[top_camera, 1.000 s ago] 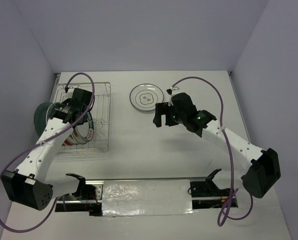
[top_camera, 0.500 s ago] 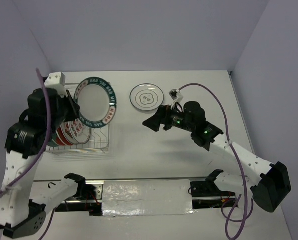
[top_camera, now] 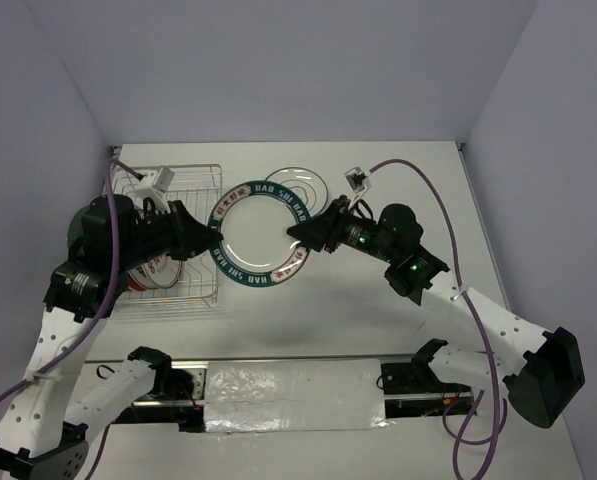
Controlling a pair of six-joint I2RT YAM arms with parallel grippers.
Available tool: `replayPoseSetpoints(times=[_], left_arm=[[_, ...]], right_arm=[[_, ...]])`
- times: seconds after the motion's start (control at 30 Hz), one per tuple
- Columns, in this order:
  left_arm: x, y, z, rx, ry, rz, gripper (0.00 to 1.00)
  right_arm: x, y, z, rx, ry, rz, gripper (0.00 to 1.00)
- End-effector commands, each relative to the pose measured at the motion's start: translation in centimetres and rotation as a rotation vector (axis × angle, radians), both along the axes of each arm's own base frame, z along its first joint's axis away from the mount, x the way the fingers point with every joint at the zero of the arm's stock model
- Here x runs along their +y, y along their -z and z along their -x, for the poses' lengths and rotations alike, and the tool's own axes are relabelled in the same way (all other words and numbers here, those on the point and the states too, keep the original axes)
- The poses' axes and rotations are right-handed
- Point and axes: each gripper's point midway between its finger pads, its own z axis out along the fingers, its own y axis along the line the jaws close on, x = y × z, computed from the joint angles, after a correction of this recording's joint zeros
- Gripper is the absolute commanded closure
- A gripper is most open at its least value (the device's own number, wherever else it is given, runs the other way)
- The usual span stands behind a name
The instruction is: Unload the plates from the dish rack
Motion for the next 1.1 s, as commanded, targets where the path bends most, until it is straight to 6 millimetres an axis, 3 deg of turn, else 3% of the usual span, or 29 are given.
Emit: replayPoseSetpoints(times=[0.0, 0.03, 0.07, 0.1, 0.13, 0.17, 0.23, 0.27, 0.33, 0.4, 0.43, 0.47, 0.5, 0.53, 0.57, 0.6, 0.67, 0.73, 0.77, 0.8, 0.87, 0.9, 0.93, 1.07], left_arm=[[-1.8, -4.1, 0.1, -0.136, 0.093, 0.117, 0.91], [-1.7, -3.8, -0.1, -0.129, 0.08, 0.107, 0.84], [-1.5, -3.4, -0.4, -0.117, 0.062, 0.093, 0.74], [-0.3, -2.7, -1.2, -0.095, -0.02, 0.054, 0.36], [0.6, -1.9, -1.8, -0.071, -0.076, 0.014, 0.14], [2.9, -0.8, -2.4, -0.033, -0.21, -0.059, 0.01], [5.5, 0.2, -2.7, -0.005, -0.333, -0.147, 0.01], [8.2, 1.1, -2.8, 0.021, -0.464, -0.228, 0.0], [10.6, 1.6, -2.2, 0.025, -0.566, -0.296, 0.0], [12.6, 2.1, -1.6, 0.025, -0.64, -0.368, 0.01], [13.0, 2.2, -1.2, 0.015, -0.65, -0.376, 0.01], [13.2, 2.1, -1.0, 0.005, -0.65, -0.388, 0.0], [13.2, 2.1, -0.8, -0.002, -0.646, -0.391, 0.0], [13.3, 1.9, -0.5, -0.014, -0.643, -0.39, 0.01], [13.3, 1.8, -0.4, -0.017, -0.639, -0.392, 0.01], [13.5, 2.0, -0.2, -0.012, -0.64, -0.406, 0.01], [13.9, 2.0, 0.0, -0.009, -0.646, -0.428, 0.0], [14.3, 2.1, 0.1, 0.0, -0.658, -0.452, 0.0], [14.4, 2.0, 0.2, -0.001, -0.661, -0.457, 0.0], [14.6, 2.0, 0.2, 0.0, -0.664, -0.464, 0.0], [14.7, 1.9, 0.4, -0.001, -0.664, -0.474, 0.0], [14.7, 1.9, 0.5, 0.0, -0.663, -0.477, 0.0], [14.8, 1.9, 0.5, 0.003, -0.661, -0.481, 0.0], [15.0, 2.3, 0.9, 0.014, -0.658, -0.502, 0.01]], right_arm=[[0.5, -1.8, -0.3, -0.048, -0.008, -0.048, 0.76], [0.4, -1.6, -0.4, -0.043, 0.003, -0.047, 0.93], [0.3, -1.6, -0.6, -0.039, 0.02, -0.045, 1.0], [-0.3, -1.0, -1.5, -0.018, 0.081, -0.025, 1.0], [-0.8, -0.7, -2.2, -0.002, 0.132, -0.011, 1.0], [-1.5, 0.8, -3.0, 0.065, 0.19, 0.042, 1.0], [-3.5, 2.3, -5.7, 0.139, 0.369, 0.097, 1.0], [-4.3, 3.1, -7.5, 0.176, 0.428, 0.123, 1.0], [-5.3, 6.4, -9.9, 0.265, 0.497, 0.194, 1.0], [-6.6, 6.9, -12.7, 0.294, 0.557, 0.172, 1.0], [-6.1, 8.4, -14.0, 0.339, 0.537, 0.177, 1.0], [-6.1, 8.4, -15.3, 0.34, 0.536, 0.155, 1.0], [-7.3, 8.9, -17.1, 0.357, 0.562, 0.144, 1.0], [-7.2, 9.4, -18.0, 0.375, 0.541, 0.141, 1.0], [-6.8, 10.9, -20.2, 0.41, 0.538, 0.161, 1.0], [-7.6, 11.6, -21.8, 0.436, 0.549, 0.167, 1.0], [-6.7, 13.7, -24.4, 0.492, 0.494, 0.181, 0.98], [-6.5, 15.0, -25.8, 0.535, 0.461, 0.185, 0.95], [-5.9, 14.5, -26.5, 0.537, 0.433, 0.18, 0.93], [-5.7, 16.3, -27.1, 0.57, 0.43, 0.196, 0.9], [-5.4, 16.2, -27.9, 0.561, 0.416, 0.199, 0.71], [-5.3, 17.0, -28.1, 0.569, 0.411, 0.213, 0.51], [-5.0, 16.5, -28.3, 0.565, 0.407, 0.219, 0.46], [-5.5, 17.6, -28.0, 0.6, 0.428, 0.317, 0.27]])
